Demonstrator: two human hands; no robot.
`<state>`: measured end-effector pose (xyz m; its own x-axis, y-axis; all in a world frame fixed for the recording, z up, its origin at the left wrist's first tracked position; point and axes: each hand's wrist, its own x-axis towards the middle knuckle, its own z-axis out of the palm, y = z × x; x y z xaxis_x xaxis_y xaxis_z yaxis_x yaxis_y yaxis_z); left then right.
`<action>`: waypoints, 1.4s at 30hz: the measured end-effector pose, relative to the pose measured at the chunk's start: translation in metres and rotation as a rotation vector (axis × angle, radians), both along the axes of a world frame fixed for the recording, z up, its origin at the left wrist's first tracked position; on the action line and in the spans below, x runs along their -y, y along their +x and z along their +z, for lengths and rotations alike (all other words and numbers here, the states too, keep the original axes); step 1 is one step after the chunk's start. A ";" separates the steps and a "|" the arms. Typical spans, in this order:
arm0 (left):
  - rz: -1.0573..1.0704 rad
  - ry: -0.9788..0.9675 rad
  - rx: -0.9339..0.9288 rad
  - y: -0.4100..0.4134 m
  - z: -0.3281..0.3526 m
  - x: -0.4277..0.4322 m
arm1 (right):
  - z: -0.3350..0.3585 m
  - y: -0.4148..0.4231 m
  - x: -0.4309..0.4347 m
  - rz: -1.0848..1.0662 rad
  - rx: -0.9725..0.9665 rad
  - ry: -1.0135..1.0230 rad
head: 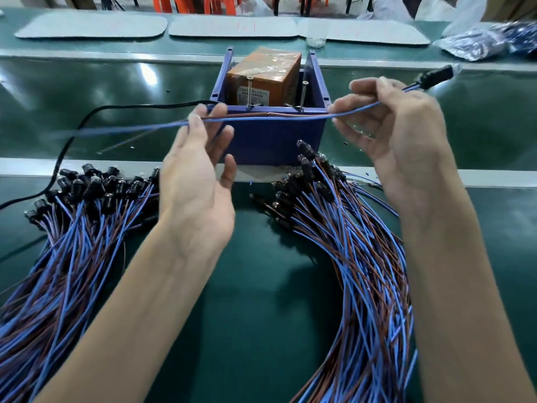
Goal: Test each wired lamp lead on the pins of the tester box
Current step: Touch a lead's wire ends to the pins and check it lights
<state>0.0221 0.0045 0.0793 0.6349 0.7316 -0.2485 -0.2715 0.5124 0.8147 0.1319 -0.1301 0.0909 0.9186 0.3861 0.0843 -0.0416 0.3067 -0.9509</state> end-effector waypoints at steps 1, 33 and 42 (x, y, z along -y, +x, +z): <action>0.023 0.022 0.006 0.000 0.001 -0.003 | 0.001 0.000 -0.001 -0.004 -0.029 0.032; -0.255 0.614 -0.184 0.005 -0.016 -0.005 | -0.003 -0.018 -0.015 0.155 0.027 -0.221; -0.121 0.652 -0.214 0.007 -0.023 -0.030 | -0.012 -0.005 -0.015 -0.050 -0.029 -0.271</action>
